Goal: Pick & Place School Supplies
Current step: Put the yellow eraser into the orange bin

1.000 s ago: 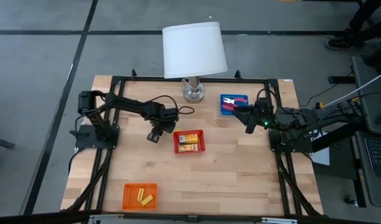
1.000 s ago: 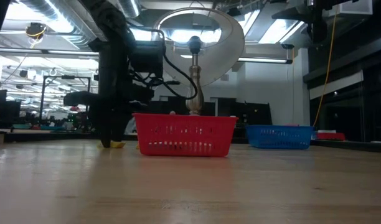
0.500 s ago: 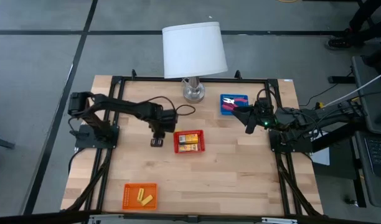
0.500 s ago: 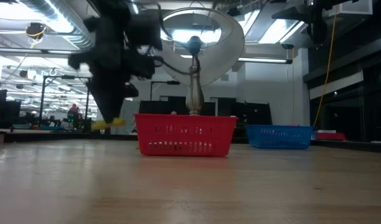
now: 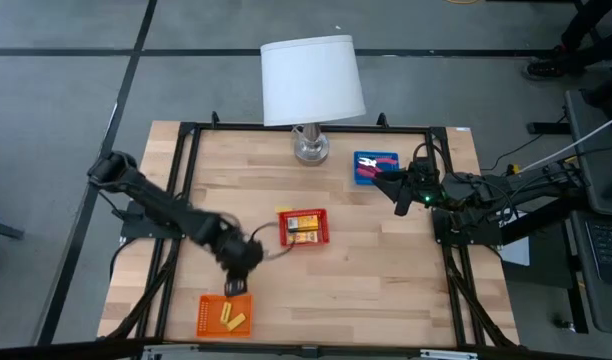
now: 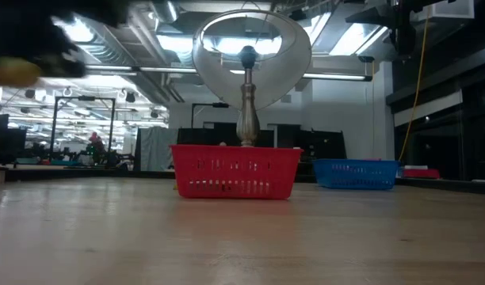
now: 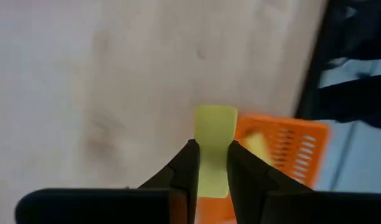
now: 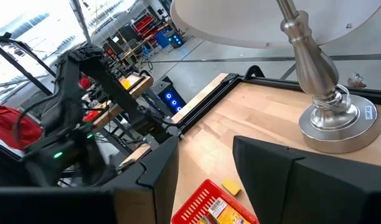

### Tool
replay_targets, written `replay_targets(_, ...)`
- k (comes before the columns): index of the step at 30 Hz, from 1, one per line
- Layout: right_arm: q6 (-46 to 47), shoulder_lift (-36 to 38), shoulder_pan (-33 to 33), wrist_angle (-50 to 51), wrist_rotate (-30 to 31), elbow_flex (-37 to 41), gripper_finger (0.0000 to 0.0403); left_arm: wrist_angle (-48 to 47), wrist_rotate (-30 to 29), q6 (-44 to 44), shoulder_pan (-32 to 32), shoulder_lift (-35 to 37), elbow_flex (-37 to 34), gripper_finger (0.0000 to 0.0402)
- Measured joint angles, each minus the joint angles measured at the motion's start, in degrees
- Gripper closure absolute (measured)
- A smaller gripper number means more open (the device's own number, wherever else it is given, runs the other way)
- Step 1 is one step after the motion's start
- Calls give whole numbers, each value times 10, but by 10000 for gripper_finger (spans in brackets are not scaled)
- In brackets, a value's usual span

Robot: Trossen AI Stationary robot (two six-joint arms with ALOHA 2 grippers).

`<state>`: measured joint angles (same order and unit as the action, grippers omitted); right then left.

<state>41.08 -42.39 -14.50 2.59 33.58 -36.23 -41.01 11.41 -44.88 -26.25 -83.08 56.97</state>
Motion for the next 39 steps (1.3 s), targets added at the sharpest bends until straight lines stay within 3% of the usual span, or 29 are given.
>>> replay_targets(6,-3,0,0,0,-13,0,247,42,-49,-173,-103,-14,0,343)
replay_targets(12,-4,0,0,-1,-19,0,247,77,-69,-248,-149,-36,0,343)
replay_targets(17,-4,0,0,-2,-21,0,247,102,-72,-249,-171,-56,0,330)
replay_targets(28,-2,0,0,-2,-26,0,247,108,-100,-207,-172,-60,0,196)
replay_targets(33,-2,0,0,-1,-26,0,247,106,-127,-164,-146,-56,0,193)
replay_targets(39,4,0,0,-1,-26,0,247,77,-195,-45,-37,-47,0,223)
